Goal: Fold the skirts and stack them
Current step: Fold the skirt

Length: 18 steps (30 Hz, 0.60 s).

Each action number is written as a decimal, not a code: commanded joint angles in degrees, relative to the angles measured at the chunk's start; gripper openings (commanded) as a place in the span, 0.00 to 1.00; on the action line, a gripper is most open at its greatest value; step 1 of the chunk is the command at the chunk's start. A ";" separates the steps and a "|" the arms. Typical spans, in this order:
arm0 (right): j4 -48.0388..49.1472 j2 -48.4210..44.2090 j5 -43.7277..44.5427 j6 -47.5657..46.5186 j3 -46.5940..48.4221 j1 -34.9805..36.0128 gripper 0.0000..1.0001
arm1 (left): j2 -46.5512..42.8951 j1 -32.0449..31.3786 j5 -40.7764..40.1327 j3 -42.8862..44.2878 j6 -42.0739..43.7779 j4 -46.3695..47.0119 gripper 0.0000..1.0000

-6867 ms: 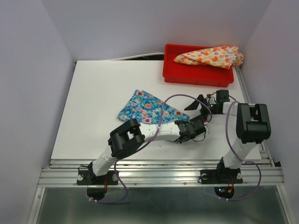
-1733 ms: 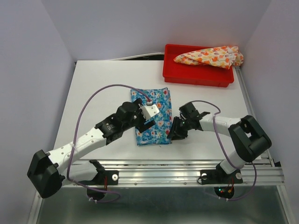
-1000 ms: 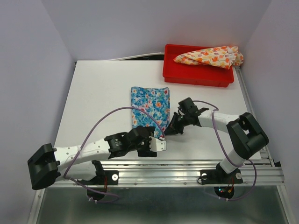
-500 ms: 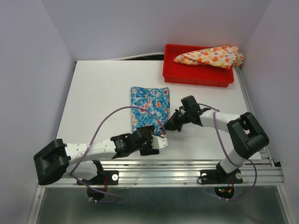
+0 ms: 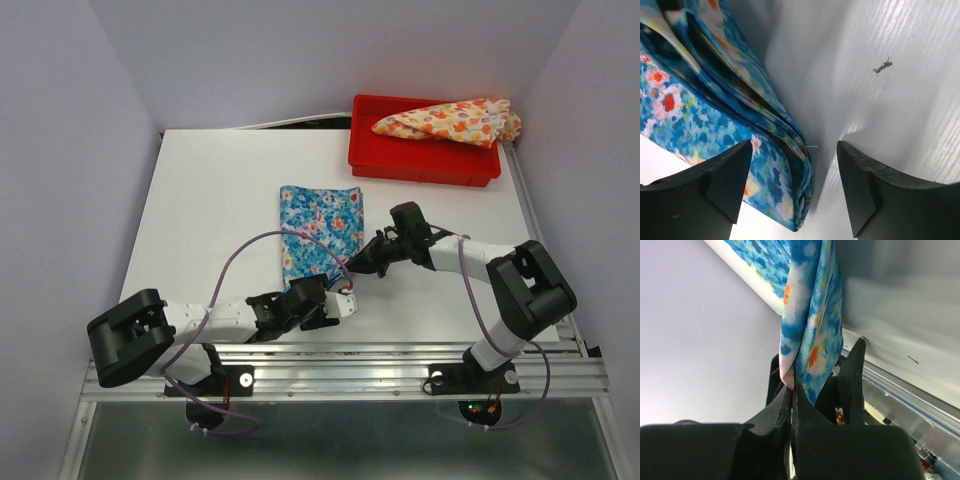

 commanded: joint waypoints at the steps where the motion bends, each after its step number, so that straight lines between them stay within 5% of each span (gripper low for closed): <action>1: 3.15 -0.44 -2.11 1.80 -0.14 -0.50 0.01 | 1.01 -0.26 -4.22 -1.30 -0.79 5.17 0.74; 6: 2.53 -0.53 -2.29 0.92 -0.58 -0.50 0.01 | 0.32 -0.35 -7.57 -2.44 -0.80 5.44 0.60; 10: 1.74 -0.62 -2.20 -0.31 -0.76 -0.50 0.01 | -1.70 -0.26 -7.05 -2.09 -0.71 3.51 0.36; 16: 1.65 -0.88 -1.76 -2.42 -1.90 -1.03 0.01 | -4.52 -0.26 -4.41 0.01 0.78 -0.44 0.14; 17: 1.65 -0.71 -1.94 -3.21 -1.90 -1.03 0.04 | -5.04 -0.26 -3.80 0.45 1.05 -1.15 0.10; 18: 1.65 -0.62 -2.02 -3.91 -1.90 -1.73 0.21 | -5.22 -0.35 -3.53 1.24 1.31 -2.72 0.05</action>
